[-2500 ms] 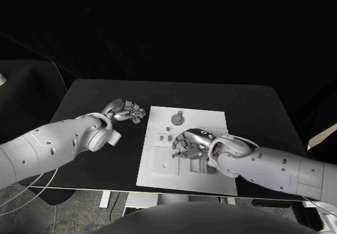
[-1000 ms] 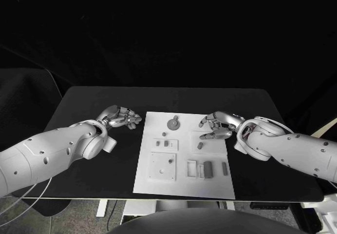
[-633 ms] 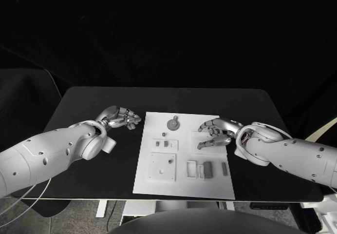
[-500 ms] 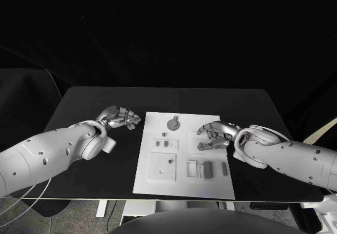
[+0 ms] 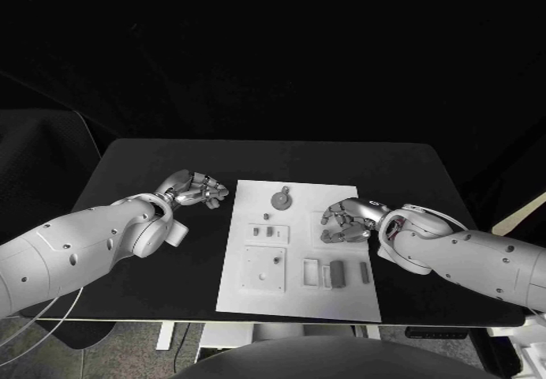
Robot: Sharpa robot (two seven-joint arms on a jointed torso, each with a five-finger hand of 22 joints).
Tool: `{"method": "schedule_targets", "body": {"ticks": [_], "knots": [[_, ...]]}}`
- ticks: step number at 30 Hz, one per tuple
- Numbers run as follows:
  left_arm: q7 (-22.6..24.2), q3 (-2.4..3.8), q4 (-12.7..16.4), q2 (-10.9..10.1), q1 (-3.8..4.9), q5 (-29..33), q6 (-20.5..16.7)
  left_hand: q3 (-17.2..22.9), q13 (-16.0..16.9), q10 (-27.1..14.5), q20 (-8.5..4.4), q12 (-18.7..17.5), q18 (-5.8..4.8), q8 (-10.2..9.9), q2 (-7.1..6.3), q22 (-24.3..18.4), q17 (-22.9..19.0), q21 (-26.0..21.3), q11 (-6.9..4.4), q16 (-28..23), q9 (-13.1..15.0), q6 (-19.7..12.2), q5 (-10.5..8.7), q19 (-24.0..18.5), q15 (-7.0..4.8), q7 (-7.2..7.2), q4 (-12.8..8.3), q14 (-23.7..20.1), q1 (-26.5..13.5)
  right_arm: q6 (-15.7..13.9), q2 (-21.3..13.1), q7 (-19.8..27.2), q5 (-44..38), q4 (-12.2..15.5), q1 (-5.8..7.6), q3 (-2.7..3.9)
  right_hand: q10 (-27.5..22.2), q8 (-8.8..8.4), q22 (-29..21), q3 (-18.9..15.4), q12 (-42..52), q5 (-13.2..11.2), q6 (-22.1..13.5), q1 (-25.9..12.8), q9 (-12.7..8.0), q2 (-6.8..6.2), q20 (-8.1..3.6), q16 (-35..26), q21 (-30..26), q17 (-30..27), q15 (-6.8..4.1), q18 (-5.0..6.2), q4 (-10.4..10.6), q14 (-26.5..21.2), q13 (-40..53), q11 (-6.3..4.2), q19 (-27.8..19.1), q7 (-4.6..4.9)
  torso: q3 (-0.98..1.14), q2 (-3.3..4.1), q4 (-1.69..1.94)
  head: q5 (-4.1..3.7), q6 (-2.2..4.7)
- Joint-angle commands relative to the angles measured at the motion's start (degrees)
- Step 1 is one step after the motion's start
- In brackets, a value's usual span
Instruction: Assemble the parts on the task board
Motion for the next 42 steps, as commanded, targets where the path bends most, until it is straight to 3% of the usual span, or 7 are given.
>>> {"method": "schedule_targets", "body": {"ticks": [1, 10, 42], "knots": [[0.59, 0.04, 0.07, 0.09, 0.07, 0.31, 0.6, -0.29, 0.09, -0.4, -0.12, -0.38, 0.13, -0.28, 0.19, 0.07, -0.08, -0.21, 0.03, -0.21, -0.07, -0.4, 0.16, -0.41, 0.16, -0.05, -0.06, 0.31, -0.21, -0.93, 0.17, 0.7, -1.18, -0.01, -0.1, 0.01, 0.52, 0.63, -0.01, 0.63, 0.36, 0.0, 4.18, 1.13, 0.33, 0.13, -0.13, 0.37, 3.03, -0.09, -0.18, 1.12, -0.12, 0.38, -0.2, -0.34, 0.3, 1.94, 0.0, -0.03, -0.05, -0.09, -0.02], [0.58, 0.05, 0.07, 0.1, 0.07, 0.31, 0.64, -0.3, 0.09, -0.4, -0.12, -0.39, 0.13, -0.27, 0.19, 0.08, -0.09, -0.21, 0.03, -0.23, -0.06, -0.39, 0.16, -0.41, 0.16, -0.04, -0.05, 0.32, -0.21, -1.21, 0.89, 0.95, -1.44, -0.2, -0.5, 0.01, 1.67, 2.38, -0.13, 2.69, 0.52, 0.03, 8.76, 3.06, 1.27, 0.7, -0.11, 0.68, 3.42, -0.32, -0.45, 1.15, 0.11, 1.05, -0.64, -0.55, 0.78, 1.45, -0.02, -0.02, 0.04, -0.08, -0.11], [0.35, 0.05, 0.03, 0.09, 0.06, 0.31, 0.96, -0.32, 0.11, -0.41, -0.12, -0.42, 0.12, -0.25, 0.2, 0.1, -0.11, -0.25, 0.03, -0.3, -0.06, -0.36, 0.16, -0.41, 0.16, -0.04, -0.05, 0.34, -0.22, -2.28, 1.48, 0.96, -4.52, -1.15, -0.78, -0.06, 1.9, 2.41, -0.16, 3.16, 0.5, 0.04, 9.15, 3.72, 1.32, 0.52, -0.13, 0.71, 3.49, -0.38, -0.51, 1.2, -0.14, 1.21, -0.77, -0.62, 0.86, 1.41, 0.01, -0.04, -0.03, -0.21, -0.42]]}}
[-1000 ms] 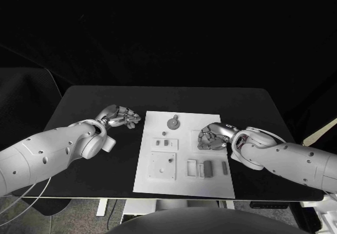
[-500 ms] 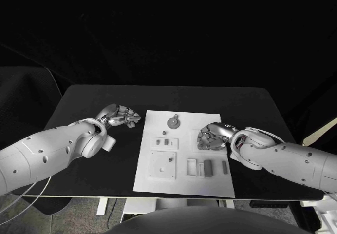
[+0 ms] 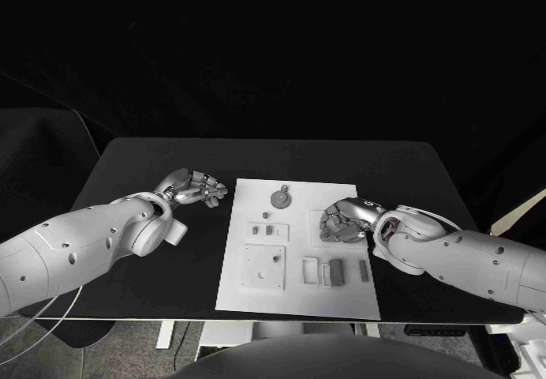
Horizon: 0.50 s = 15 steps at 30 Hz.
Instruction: Assemble the parts on the task board
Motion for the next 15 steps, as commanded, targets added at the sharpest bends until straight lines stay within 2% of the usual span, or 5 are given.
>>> {"method": "schedule_targets", "body": {"ticks": [1, 6, 7, 15], "knots": [[0.38, 0.05, 0.08, 0.08, 0.06, 0.31, 0.85, -0.32, 0.07, -0.41, -0.12, -0.2, 0.12, -0.25, 0.2, 0.06, -0.07, -0.25, 0.04, -0.31, -0.05, -0.36, 0.16, -0.41, 0.16, -0.04, -0.05, 0.34, -0.22, -0.33, 0.0, 0.59, -1.02, -0.06, -0.04, -0.01, 0.31, 0.13, -0.11, 0.57, 0.29, 0.05, 1.48, 0.94, 0.06, 0.03, -0.05, 0.38, 3.51, -0.1, -0.23, 1.18, 0.01, 0.32, -0.1, -0.25, 0.37, 1.1, 0.0, 0.02, 0.03, -0.09, -0.06], [0.36, 0.05, 0.08, 0.09, 0.06, 0.31, 0.83, -0.32, 0.07, -0.41, -0.12, -0.21, 0.12, -0.24, 0.2, 0.07, -0.07, -0.25, 0.04, -0.32, -0.05, -0.36, 0.16, -0.41, 0.17, -0.04, -0.05, 0.35, -0.22, -0.28, 0.03, 0.65, -1.07, 0.05, -0.05, -0.01, 0.55, -0.1, -0.23, 2.11, 0.13, 0.11, 1.79, 2.85, 0.04, 0.58, -0.07, 0.34, 3.55, -0.27, -0.33, 1.24, -0.28, 0.48, -0.38, -0.36, 0.44, 1.09, -0.01, 0.02, 0.03, -0.16, -0.05], [0.36, 0.05, 0.06, 0.1, 0.06, 0.31, 0.82, -0.32, 0.07, -0.42, -0.12, -0.21, 0.12, -0.24, 0.2, 0.07, -0.07, -0.25, 0.04, -0.32, -0.05, -0.36, 0.16, -0.41, 0.17, -0.04, -0.05, 0.35, -0.22, -0.29, 0.04, 0.68, -1.07, 0.04, -0.05, -0.01, 0.68, -0.29, -0.37, 3.78, 0.01, 0.18, 2.05, 3.98, 0.02, 0.42, -0.03, 0.28, 3.5, -0.41, -0.36, 1.21, -0.1, 0.54, -0.59, -0.39, 0.47, 1.12, -0.02, 0.02, 0.03, -0.17, -0.03], [0.33, 0.05, 0.09, 0.1, 0.06, 0.31, 0.85, -0.33, 0.07, -0.42, -0.12, -0.22, 0.12, -0.24, 0.2, 0.07, -0.08, -0.26, 0.04, -0.34, -0.05, -0.35, 0.16, -0.41, 0.17, -0.03, -0.05, 0.35, -0.22, -0.18, 0.16, 0.85, -1.06, 0.08, -0.06, -0.01, 0.81, -0.25, -0.45, 4.99, -0.04, 0.18, 2.54, 4.47, 0.09, 0.58, 0.03, 0.27, 3.51, -0.49, -0.37, 1.15, 0.14, 0.62, -0.72, -0.39, 0.53, 1.04, -0.07, 0.03, 0.06, -0.16, -0.06]]}}
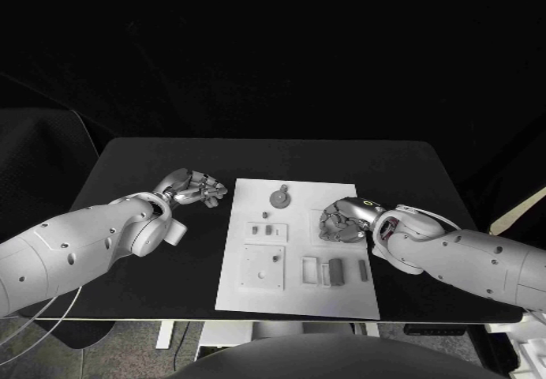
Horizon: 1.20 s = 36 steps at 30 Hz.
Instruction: Assemble the parts on the task board
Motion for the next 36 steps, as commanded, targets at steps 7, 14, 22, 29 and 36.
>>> {"method": "schedule_targets", "body": {"ticks": [7, 14, 22, 29, 36], "knots": [[0.36, 0.04, 0.17, -0.03, 0.06, 0.31, 0.72, -0.33, 0.08, -0.43, -0.12, -0.23, 0.12, -0.24, 0.21, 0.09, -0.09, -0.27, 0.04, -0.37, -0.05, -0.35, 0.17, -0.41, 0.17, -0.03, -0.04, 0.36, -0.22, 0.02, 0.15, 0.63, -0.72, 0.12, -0.06, -0.01, 0.48, 0.39, -0.13, 1.62, -0.04, 0.11, 3.25, 0.56, 0.43, 0.28, 0.12, 0.33, 3.61, -0.17, -0.16, 0.38, 0.42, 0.33, -0.19, -0.03, 0.62, 1.09, -0.04, 0.0, 0.04, 0.04, -0.07], [0.32, 0.04, 0.18, -0.06, 0.06, 0.31, 0.67, -0.33, 0.08, -0.43, -0.12, -0.24, 0.12, -0.23, 0.22, 0.09, -0.09, -0.28, 0.04, -0.38, -0.05, -0.35, 0.17, -0.41, 0.17, -0.03, -0.04, 0.37, -0.21, -0.26, -0.09, 0.91, -0.7, 0.51, -0.06, -0.01, 0.6, 0.77, -0.14, 2.2, -0.01, 0.09, 4.28, 0.42, 0.63, 0.39, 0.16, 0.39, 3.71, -0.2, -0.16, 0.33, 0.56, 0.42, -0.26, 0.0, 0.68, 0.94, 0.01, 0.0, 0.02, 0.08, -0.05], [0.32, 0.04, 0.06, 0.02, 0.06, 0.31, 0.68, -0.33, 0.09, -0.44, -0.12, -0.25, 0.12, -0.23, 0.23, 0.1, -0.1, -0.29, 0.04, -0.41, -0.05, -0.34, 0.17, -0.41, 0.17, -0.03, -0.04, 0.38, -0.22, -0.28, -1.34, 1.07, -0.31, 2.29, -0.05, 0.01, 0.7, 0.95, -0.14, 2.42, 0.01, 0.05, 4.8, 0.1, 0.73, 0.42, 0.19, 0.43, 3.78, -0.22, -0.15, 0.28, 0.76, 0.49, -0.29, 0.03, 0.73, 0.84, 0.08, 0.0, -0.01, 0.15, -0.01], [0.34, 0.04, -0.16, 0.39, 0.06, 0.31, 0.72, -0.33, 0.09, -0.44, -0.12, -0.26, 0.11, -0.23, 0.24, 0.1, -0.1, -0.3, 0.04, -0.42, -0.04, -0.34, 0.17, -0.41, 0.17, -0.03, -0.03, 0.38, -0.22, -0.29, -2.32, 1.0, 0.43, 3.4, 0.0, 0.07, 0.74, 1.02, -0.14, 2.49, 0.02, 0.03, 4.99, -0.06, 0.76, 0.42, 0.21, 0.44, 3.81, -0.23, -0.15, 0.27, 0.85, 0.52, -0.31, 0.04, 0.75, 0.8, 0.03, -0.01, -0.05, 0.1, 0.25], [0.39, 0.04, -0.33, 0.41, 0.06, 0.31, 0.65, -0.33, 0.09, -0.44, -0.12, -0.27, 0.11, -0.22, 0.25, 0.1, -0.1, -0.3, 0.04, -0.44, -0.04, -0.33, 0.17, -0.4, 0.17, -0.03, -0.03, 0.39, -0.22, -0.33, -2.62, 1.05, 0.42, 4.13, 0.7, 0.5, 0.76, 1.05, -0.14, 2.54, 0.03, 0.03, 5.1, -0.14, 0.78, 0.41, 0.21, 0.45, 3.83, -0.23, -0.15, 0.26, 0.89, 0.54, -0.32, 0.05, 0.76, 0.78, -0.02, 0.01, 0.0, 0.18, 0.33]]}}
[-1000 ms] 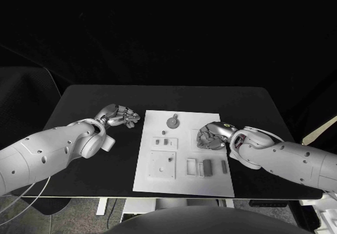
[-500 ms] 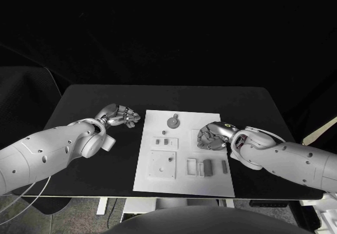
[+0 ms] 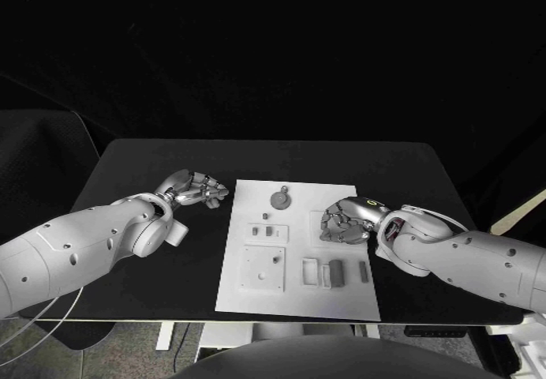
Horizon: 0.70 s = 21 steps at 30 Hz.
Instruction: Assemble the parts on the task board
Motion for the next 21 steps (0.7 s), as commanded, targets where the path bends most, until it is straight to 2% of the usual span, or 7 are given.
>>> {"method": "schedule_targets", "body": {"ticks": [1, 12, 21], "knots": [[0.45, 0.04, -0.02, 0.03, 0.06, 0.31, 0.61, -0.34, 0.05, -0.44, -0.12, -0.27, 0.12, -0.22, 0.25, 0.07, -0.06, -0.31, 0.04, -0.22, -0.04, -0.33, 0.17, -0.4, 0.17, -0.03, -0.03, 0.39, -0.22, 0.16, -0.11, 0.65, 0.07, 0.56, 0.53, 0.24, 0.45, 0.26, -0.07, 0.45, 0.03, 0.05, 3.08, -0.36, 0.11, 0.13, 0.0, 0.23, 3.83, -0.07, -0.05, 0.09, 0.06, 0.24, -0.09, 0.14, 0.56, 2.75, -0.03, 0.02, -0.02, 0.12, 0.06], [0.48, 0.04, 0.05, 0.1, 0.06, 0.33, 0.61, -0.35, 0.06, -0.45, -0.12, -0.28, 0.11, -0.23, 0.23, 0.07, -0.07, -0.32, 0.04, -0.24, -0.04, -0.34, 0.16, -0.41, 0.17, -0.04, -0.03, 0.39, -0.23, 0.56, -0.45, 0.64, 1.43, 3.01, 2.34, 0.51, 0.48, 0.29, -0.06, 0.5, 0.03, 0.05, 3.18, -0.43, 0.12, 0.12, 0.01, 0.24, 3.85, -0.07, -0.04, 0.09, 0.09, 0.25, -0.1, 0.15, 0.57, 2.73, -0.13, 0.0, 0.02, 0.34, -0.12], [0.53, 0.05, 0.08, 0.11, 0.06, 0.33, 0.58, -0.36, 0.06, -0.45, -0.12, -0.29, 0.11, -0.23, 0.22, 0.07, -0.07, -0.33, 0.04, -0.26, -0.05, -0.35, 0.16, -0.41, 0.17, -0.03, -0.03, 0.4, -0.23, 1.98, 1.48, 1.17, 3.7, 6.03, 2.52, 0.52, 0.5, 0.31, -0.06, 0.56, 0.04, 0.05, 3.27, -0.5, 0.14, 0.15, 0.01, 0.24, 3.87, -0.08, -0.04, 0.08, 0.13, 0.27, -0.11, 0.15, 0.58, 2.72, -0.11, 0.02, -0.04, 0.7, -0.1]]}}
